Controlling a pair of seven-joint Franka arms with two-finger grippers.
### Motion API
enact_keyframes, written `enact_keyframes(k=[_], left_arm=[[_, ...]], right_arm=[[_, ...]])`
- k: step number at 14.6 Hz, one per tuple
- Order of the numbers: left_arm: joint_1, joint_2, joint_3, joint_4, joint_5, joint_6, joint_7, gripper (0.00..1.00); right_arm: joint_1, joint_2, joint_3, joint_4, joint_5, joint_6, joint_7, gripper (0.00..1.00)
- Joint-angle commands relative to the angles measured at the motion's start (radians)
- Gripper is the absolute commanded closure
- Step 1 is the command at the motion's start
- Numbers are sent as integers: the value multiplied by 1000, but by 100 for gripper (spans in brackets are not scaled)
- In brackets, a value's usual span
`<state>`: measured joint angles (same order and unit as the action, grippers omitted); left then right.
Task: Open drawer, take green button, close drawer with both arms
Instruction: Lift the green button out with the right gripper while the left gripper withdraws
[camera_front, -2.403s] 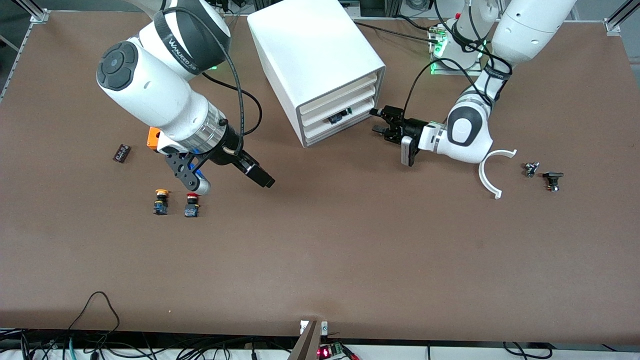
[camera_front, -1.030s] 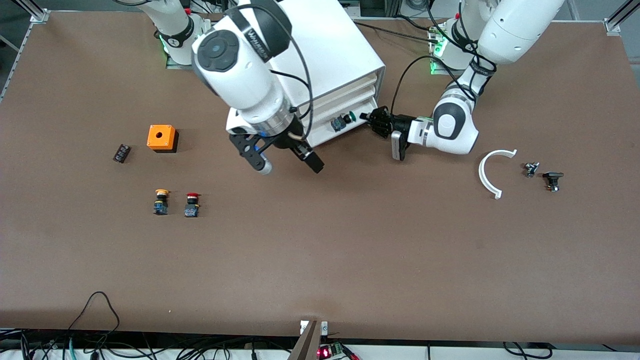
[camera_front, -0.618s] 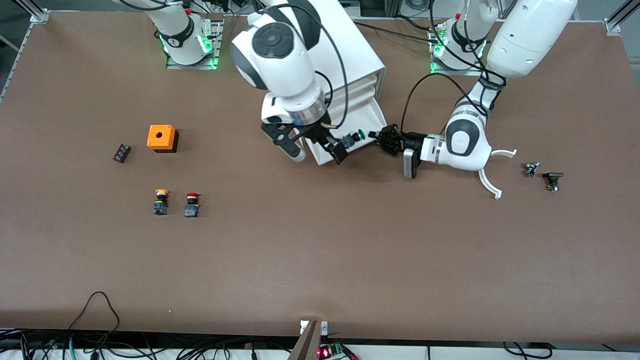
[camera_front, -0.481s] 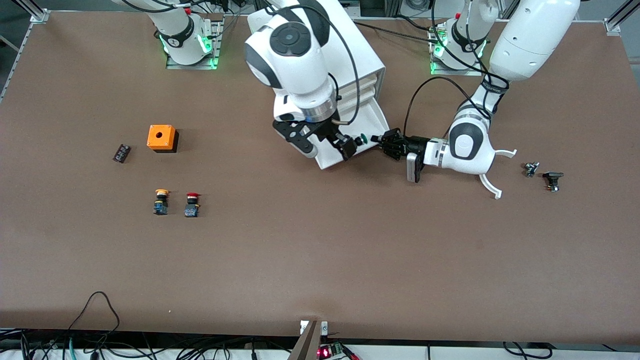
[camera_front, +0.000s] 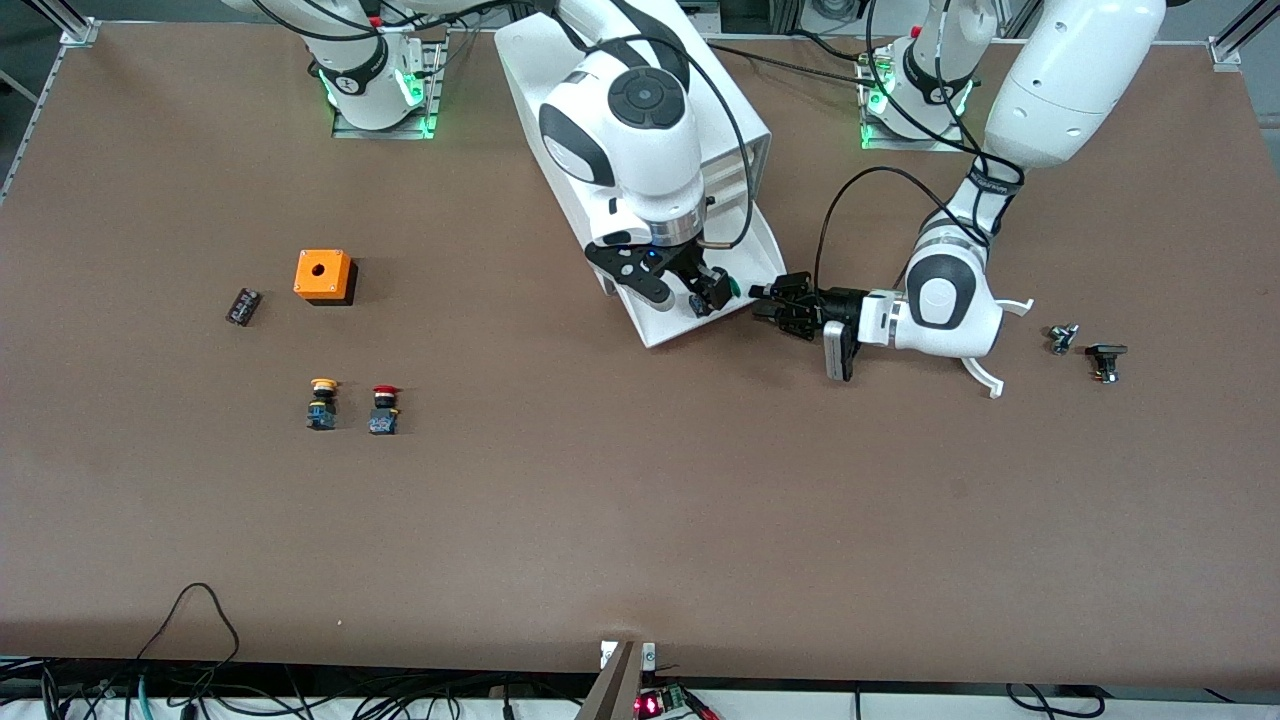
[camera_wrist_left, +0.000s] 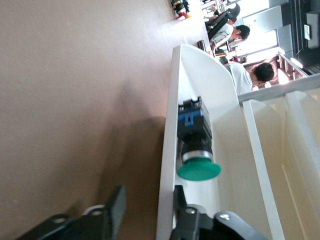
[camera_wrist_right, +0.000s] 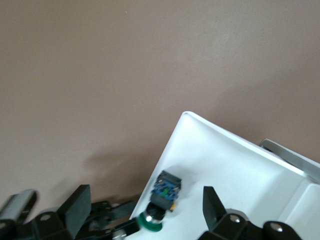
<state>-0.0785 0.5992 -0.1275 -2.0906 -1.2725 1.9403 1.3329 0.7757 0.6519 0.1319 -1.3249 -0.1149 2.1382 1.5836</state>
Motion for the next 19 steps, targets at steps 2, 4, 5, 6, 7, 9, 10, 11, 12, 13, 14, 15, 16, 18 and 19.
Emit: enact_keyframes(k=[2,4,5,6,7,9,10,11,12,13,14,15,16,18,19], left_arm=[[19,-41,9,24,103,-17,-105,0],[28,-88,11,23,210,-35,-239,0],[38,-107,11,27,270,-61,-312,0],[48,-128,11,47,319,-92,-375,0],[49,-143,11,66,385,-131,-446,0],[62,-165,11,148,531,-220,-603,0],[60,-170,11,206,603,-280,-685,0],[60,-171,11,263,683,-340,-772,0],[59,-171,8,320,764,-395,-852,0],[57,-171,0,378,827,-443,-920,0],[49,-171,-3,435,876,-498,-980,0],[45,-170,-4,483,910,-541,-1033,0],[43,-170,-7,522,948,-575,-1084,0],[28,-171,-14,587,1025,-625,-1168,0],[19,-173,-14,625,1070,-653,-1204,0]], right_arm=[[40,58,-5,15,-52,38,27,1],[50,84,-5,15,-57,74,90,1],[50,92,-6,15,-52,112,111,1],[39,98,-6,15,-48,144,114,1],[37,107,-6,18,-37,153,122,1],[34,110,-8,16,9,147,163,1],[34,113,-8,16,30,147,177,1],[33,121,-8,16,44,146,182,1],[28,123,-8,16,60,144,187,1],[27,124,-8,15,70,144,187,1],[33,136,-8,15,72,144,190,1],[34,147,-6,13,72,144,193,1],[36,153,-8,0,72,144,196,1],[37,163,-6,-7,77,147,202,2],[37,166,-6,-7,89,149,206,4]])
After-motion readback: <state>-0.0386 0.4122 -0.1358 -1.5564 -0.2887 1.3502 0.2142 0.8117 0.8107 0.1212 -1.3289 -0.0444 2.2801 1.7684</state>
